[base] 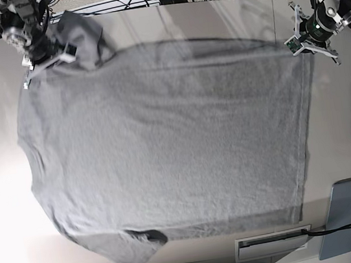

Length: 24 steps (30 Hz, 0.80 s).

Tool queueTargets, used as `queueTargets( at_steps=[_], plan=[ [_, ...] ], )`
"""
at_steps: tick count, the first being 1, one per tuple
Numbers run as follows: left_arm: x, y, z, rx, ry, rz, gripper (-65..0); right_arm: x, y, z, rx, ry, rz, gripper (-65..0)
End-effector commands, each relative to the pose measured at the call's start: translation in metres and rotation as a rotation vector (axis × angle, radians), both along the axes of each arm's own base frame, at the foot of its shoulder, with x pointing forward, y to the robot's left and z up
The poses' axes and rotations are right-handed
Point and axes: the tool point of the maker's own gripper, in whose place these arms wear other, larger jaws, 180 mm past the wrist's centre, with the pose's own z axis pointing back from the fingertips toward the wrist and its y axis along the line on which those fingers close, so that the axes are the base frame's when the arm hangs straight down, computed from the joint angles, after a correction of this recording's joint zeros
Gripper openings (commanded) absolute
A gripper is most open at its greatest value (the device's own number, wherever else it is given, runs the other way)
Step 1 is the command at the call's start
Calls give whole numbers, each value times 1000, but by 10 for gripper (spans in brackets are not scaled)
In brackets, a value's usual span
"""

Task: Fold the T-shirt properly
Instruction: 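Lift the shoulder corners and pull the shirt toward the robot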

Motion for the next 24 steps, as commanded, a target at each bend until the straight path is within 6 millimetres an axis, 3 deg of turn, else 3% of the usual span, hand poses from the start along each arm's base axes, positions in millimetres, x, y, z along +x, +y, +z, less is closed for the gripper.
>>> queueTargets(
  at_steps=[1,5,10,19,24],
  plan=[
    [-14,15,-3,66,76,-4,-650,3,-5,11,-20,-30,1,-650],
    [-25,9,-1,13,117,3,-650,-18,-11,18,-49,-16,-19,-650],
    [-53,7,2,30,167,-50,-650,-42,-19,26,-70,11,-33,-650],
    [-98,2,6,43,219,-62,-650,-64,-27,32,-121,33,-27,-650],
    [-105,5,9,59,221,-47,-650,-75,-30,34,-141,31,-30,-650]
  ],
)
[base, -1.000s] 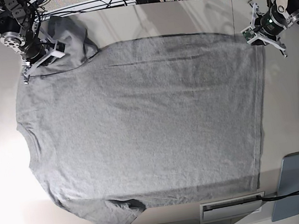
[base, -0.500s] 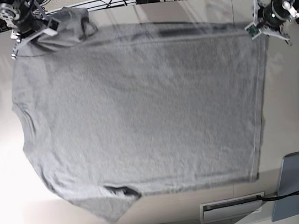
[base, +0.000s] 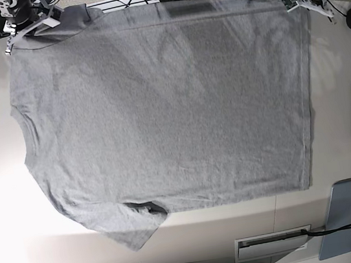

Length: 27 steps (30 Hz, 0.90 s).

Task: Fold the T-shirt properly
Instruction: 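Lift the shoulder corners and pull the shirt toward the robot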

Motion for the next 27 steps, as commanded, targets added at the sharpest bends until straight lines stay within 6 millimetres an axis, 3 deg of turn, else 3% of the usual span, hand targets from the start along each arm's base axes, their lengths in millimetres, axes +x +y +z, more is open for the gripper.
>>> queueTargets(
  at_steps=[1,7,13,20,23,27],
  plan=[
    [2,9,4,38,-1,-5,-650,4,-5,8,-33,-31,12,-650],
    [32,18,30,8,-87,90,-650,18,-6,20,-37,-132,-20,-650],
    [67,5,62,-179,-220,178,-650,51,-12,43,-80,-309,-26,-650],
    [76,0,65,-224,-299,252,-650,94,-6,59,-44,-439,-18,-650],
    [82,-5,66,-252,-328,274,-650,111,2,60,37,-478,-26,-650],
    [99,-8,68,-274,-387,304,-650,131,-2,57,68,-512,-55,-650]
  ],
)
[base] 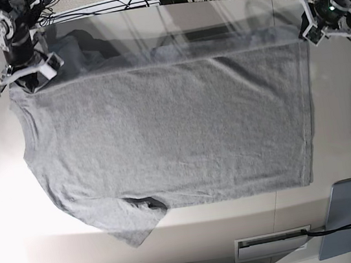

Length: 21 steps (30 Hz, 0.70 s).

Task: Fold the T-shirt properly
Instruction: 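Lift the shoulder corners and pull the shirt toward the robot, then fold the shoulder edge over and release both grippers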

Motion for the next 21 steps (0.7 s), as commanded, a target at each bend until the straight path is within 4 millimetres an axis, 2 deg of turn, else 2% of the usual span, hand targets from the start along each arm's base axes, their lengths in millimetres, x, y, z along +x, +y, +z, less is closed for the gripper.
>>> queueTargets(
  at_steps=[1,10,15,21],
  plan=[
    [11,1,8,-7,-45,-3,-650,12,-1,10,-11,-48,10,-650],
    [43,8,11,-42,-101,11,-650,52,18,1,11,-89,47,-650],
    [64,11,20,-64,-148,28,-650,74,18,13,6,-141,41,-650],
    [82,12,33,-65,-197,28,-650,85,19,23,11,-178,45,-650]
  ],
)
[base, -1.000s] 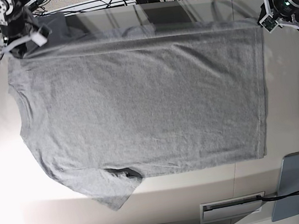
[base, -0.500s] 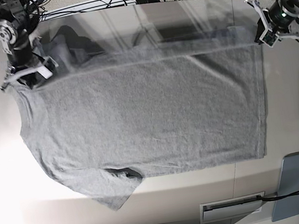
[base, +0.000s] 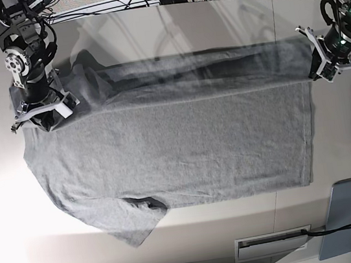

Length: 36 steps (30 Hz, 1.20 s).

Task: Fold the T-shirt properly
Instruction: 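Fold the shoulder edge over and release both grippers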

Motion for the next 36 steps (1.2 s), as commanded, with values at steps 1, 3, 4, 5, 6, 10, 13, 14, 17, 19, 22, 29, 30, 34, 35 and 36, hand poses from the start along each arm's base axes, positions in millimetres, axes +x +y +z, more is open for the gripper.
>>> queueTargets(
  at_steps=[1,3,4,5,6,10,13,14,17,19,22,29,30,34,35,36],
  plan=[
    [9,2,13,2,-42,-9,-650,7,-2,13,-15,-47,14,-650],
    [10,-1,13,-1,-41,-25,-650,8,1,14,-10,-54,25,-650],
    [9,-4,13,-5,-37,-38,-650,10,1,16,-10,-60,25,-650],
    [9,-6,14,-14,-34,-47,-650,12,1,18,-9,-67,25,-650],
    [9,-6,13,-13,-33,-47,-650,15,1,20,-9,-75,25,-650],
    [9,-6,14,-13,-34,-46,-650,23,1,28,-3,-102,24,-650],
    [9,-6,14,-13,-34,-46,-650,24,2,28,1,-104,26,-650],
    [9,-6,14,-13,-35,-47,-650,24,2,28,1,-105,25,-650],
    [12,-5,17,-15,-49,-41,-650,24,2,28,1,-104,26,-650],
    [18,-3,21,-13,-68,-29,-650,24,2,28,1,-104,25,-650],
    [26,-3,28,-12,-94,-30,-650,24,2,28,0,-104,24,-650],
    [31,-4,32,-11,-107,-32,-650,24,2,28,0,-104,23,-650],
    [31,-4,32,-11,-107,-32,-650,24,2,28,0,-104,24,-650],
    [31,-4,32,-11,-107,-32,-650,24,2,28,0,-104,23,-650],
    [31,-4,32,-12,-107,-32,-650,24,1,28,0,-104,23,-650],
    [31,-4,32,-12,-107,-32,-650,24,1,28,0,-104,23,-650]
  ],
)
